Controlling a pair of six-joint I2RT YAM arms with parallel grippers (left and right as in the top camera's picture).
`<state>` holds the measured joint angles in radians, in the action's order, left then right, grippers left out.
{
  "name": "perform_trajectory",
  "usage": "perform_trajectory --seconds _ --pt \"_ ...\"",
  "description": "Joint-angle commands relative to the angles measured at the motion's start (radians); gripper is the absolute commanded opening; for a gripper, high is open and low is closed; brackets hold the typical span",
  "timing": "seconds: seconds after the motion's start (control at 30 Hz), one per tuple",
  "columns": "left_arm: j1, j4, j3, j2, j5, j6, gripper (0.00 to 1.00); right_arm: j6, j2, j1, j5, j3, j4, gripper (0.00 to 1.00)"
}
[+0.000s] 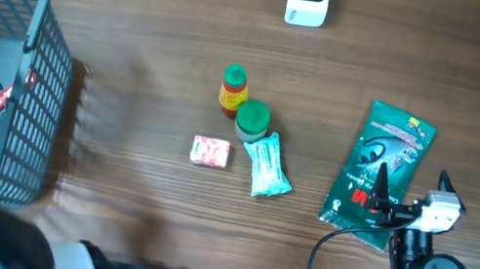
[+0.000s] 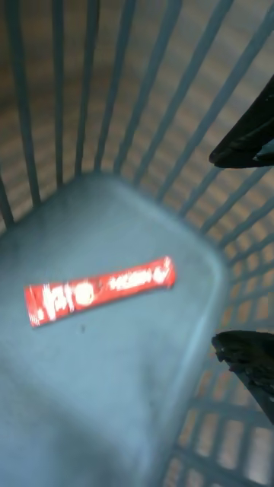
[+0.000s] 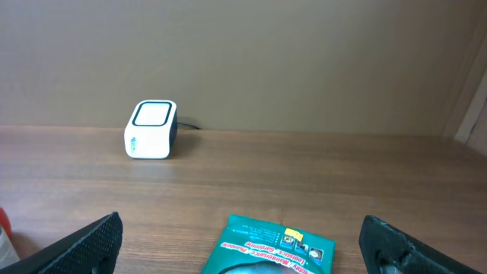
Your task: Scan the item barcode
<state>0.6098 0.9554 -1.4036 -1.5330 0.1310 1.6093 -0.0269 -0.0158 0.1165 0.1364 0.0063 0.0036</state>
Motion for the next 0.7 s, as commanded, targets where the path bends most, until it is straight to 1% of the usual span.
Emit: perform_trajectory --seconds 0.0,0.13,0.23,0.3,0.33,0.4,0.43,0.47,0.6,0.67 --pt "0.003 -0.003 -0.001 -0.162 -0.053 -0.061 0.54 0.008 0.002 -0.003 -0.010 -0.001 0.003 1.00" --pt "0.004 -0.033 -0.001 -0.309 -0.091 -0.062 0.46 0.008 0.002 -0.003 -0.010 -0.001 0.004 1.00" --pt "0.004 -0.064 -0.001 -0.381 -0.093 -0.062 0.45 0.008 0.002 -0.003 -0.010 -0.001 0.003 1.00" --pt "0.004 -0.089 -0.001 -0.411 -0.086 -0.080 0.46 0.007 0.002 -0.003 -0.010 -0.001 0.003 1.00" --pt "0.004 -0.114 -0.001 -0.421 -0.086 -0.107 0.46 0.008 0.002 -0.003 -0.010 -0.001 0.003 1.00" --pt "0.004 -0.169 -0.001 -0.435 -0.079 -0.164 0.53 0.008 0.002 -0.003 -0.010 -0.001 0.004 1.00" --pt "0.004 -0.188 -0.001 -0.439 -0.072 -0.175 0.55 0.008 0.002 -0.003 -0.010 -0.001 0.003 1.00" --pt "0.005 -0.195 -0.001 -0.442 -0.066 -0.174 0.56 0.008 0.002 -0.003 -0.010 -0.001 0.003 1.00" --pt "0.018 -0.195 -0.001 -0.455 -0.063 -0.148 0.56 0.008 0.002 -0.003 -0.010 -0.001 0.003 1.00" --pt "0.027 -0.165 -0.001 -0.463 -0.068 -0.087 0.56 0.008 0.002 -0.003 -0.010 -0.001 0.003 1.00"
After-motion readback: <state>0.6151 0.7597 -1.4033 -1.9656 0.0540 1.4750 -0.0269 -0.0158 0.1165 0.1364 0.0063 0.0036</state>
